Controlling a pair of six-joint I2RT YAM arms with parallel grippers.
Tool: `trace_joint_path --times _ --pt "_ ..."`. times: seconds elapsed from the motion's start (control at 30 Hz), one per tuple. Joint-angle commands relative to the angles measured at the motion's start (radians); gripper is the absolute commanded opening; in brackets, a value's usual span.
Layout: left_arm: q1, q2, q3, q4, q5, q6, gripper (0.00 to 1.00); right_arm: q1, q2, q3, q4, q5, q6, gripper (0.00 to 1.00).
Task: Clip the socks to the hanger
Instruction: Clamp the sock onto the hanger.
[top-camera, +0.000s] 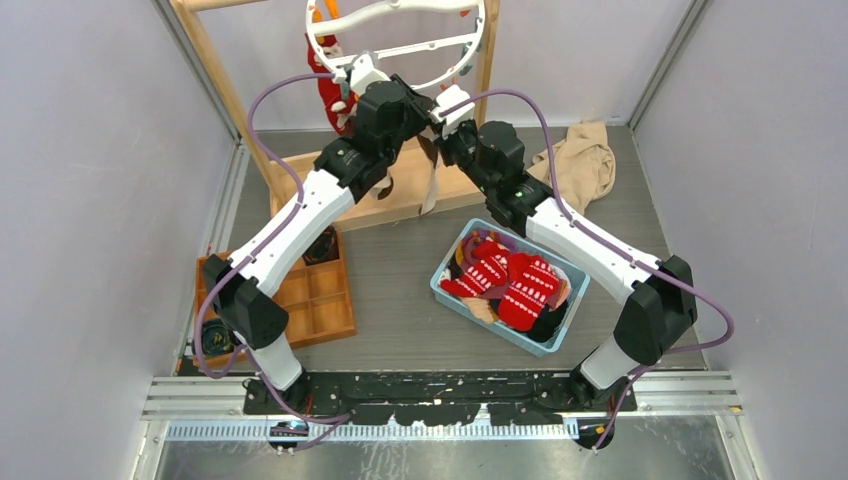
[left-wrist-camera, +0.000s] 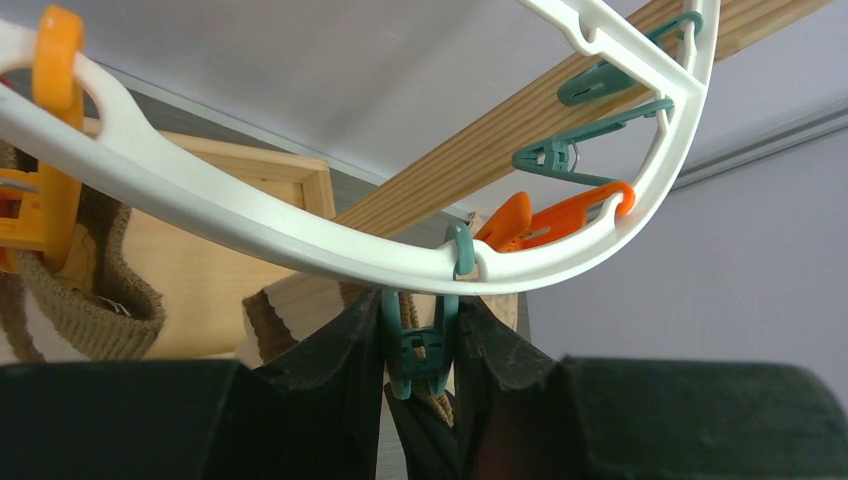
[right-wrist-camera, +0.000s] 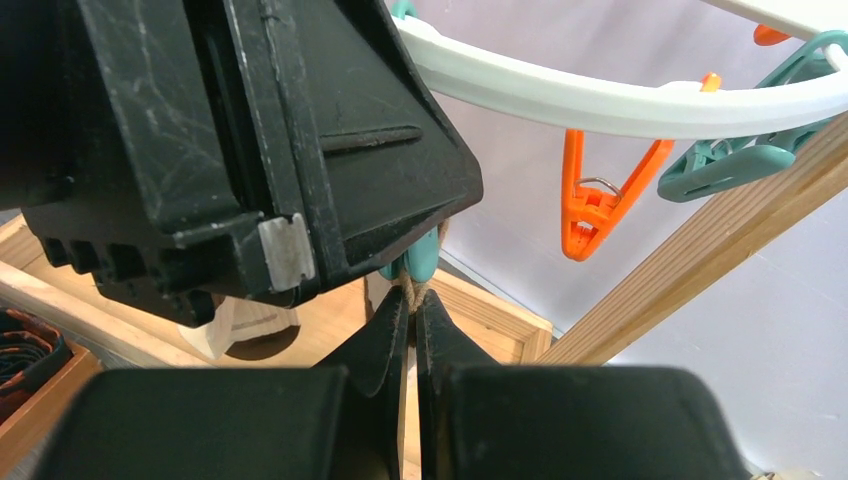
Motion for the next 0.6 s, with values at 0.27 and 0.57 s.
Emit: trace_joint_path --times 0.27,0.57 --pt "0.006 0.016 0.029 -0.002 -0.012 -0.004 0.00 0.006 -0.048 0.014 0.127 -0.007 -0.012 0.00" --pt "0.005 0.018 0.032 -0.005 -0.010 -0.002 0.00 0.007 -0.040 0.030 0.149 0.004 -0.019 0.01"
